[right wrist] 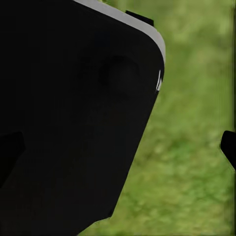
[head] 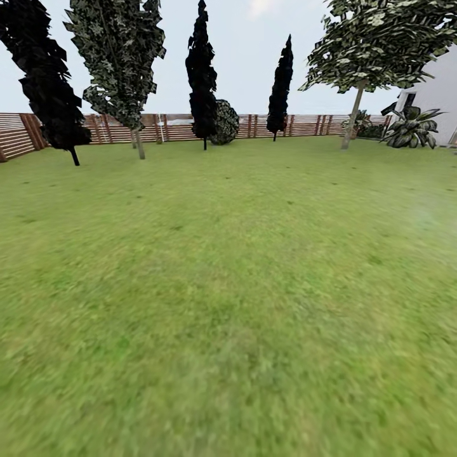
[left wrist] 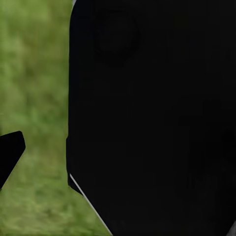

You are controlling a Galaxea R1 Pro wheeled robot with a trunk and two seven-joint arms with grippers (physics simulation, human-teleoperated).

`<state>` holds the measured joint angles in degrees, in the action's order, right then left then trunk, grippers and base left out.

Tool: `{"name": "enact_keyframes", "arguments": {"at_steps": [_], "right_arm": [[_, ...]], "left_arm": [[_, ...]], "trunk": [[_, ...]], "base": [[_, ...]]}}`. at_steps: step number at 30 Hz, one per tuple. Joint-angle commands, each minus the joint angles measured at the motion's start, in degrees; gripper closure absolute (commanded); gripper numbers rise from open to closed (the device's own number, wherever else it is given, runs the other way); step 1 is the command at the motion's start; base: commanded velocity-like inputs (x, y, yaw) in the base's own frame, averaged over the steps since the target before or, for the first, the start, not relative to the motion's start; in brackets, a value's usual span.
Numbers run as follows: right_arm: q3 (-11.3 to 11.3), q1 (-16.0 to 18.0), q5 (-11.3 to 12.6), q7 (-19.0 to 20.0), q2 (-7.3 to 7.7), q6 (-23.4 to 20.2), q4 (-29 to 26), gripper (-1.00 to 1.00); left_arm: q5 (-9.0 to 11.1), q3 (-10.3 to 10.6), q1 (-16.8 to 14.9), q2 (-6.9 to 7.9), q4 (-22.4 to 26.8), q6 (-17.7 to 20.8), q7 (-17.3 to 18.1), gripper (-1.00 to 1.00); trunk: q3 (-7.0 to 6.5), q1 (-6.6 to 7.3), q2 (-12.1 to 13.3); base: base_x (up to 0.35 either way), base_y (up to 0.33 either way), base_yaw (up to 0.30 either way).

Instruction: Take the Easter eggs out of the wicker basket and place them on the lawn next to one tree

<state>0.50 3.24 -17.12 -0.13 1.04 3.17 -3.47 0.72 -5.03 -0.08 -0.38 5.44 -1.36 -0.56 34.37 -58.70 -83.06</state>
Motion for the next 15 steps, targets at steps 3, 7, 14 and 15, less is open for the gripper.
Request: {"name": "enact_keyframes", "arguments": {"at_steps": [3,7,14,15], "right_arm": [[0.01,0.02,-0.32,0.01,-0.04,0.17,0.04,-1.00],[-0.04,0.03,-0.27,0.02,-0.07,0.17,0.04,-1.00],[0.03,0.02,-0.28,0.04,0.01,0.17,0.04,-1.00],[0.03,0.02,-0.28,0.02,0.01,0.17,0.04,-1.00]], "left_arm": [[0.08,-0.41,-0.01,-0.01,0.01,-0.14,-0.05,-1.00],[0.08,-0.41,-0.01,0.00,0.01,-0.14,-0.05,-1.00],[0.08,-0.41,-0.01,-0.01,0.01,-0.14,-0.05,-1.00],[0.08,-0.41,-0.01,-0.02,0.01,-0.14,-0.05,-1.00]], "trunk": [[0.05,-0.03,-0.02],[0.05,-0.03,-0.02],[0.05,-0.03,-0.02],[0.05,-0.03,-0.02]], "base": [[0.326,0.000,0.000],[0.326,0.000,0.000],[0.326,0.000,0.000],[0.326,0.000,0.000]]}}
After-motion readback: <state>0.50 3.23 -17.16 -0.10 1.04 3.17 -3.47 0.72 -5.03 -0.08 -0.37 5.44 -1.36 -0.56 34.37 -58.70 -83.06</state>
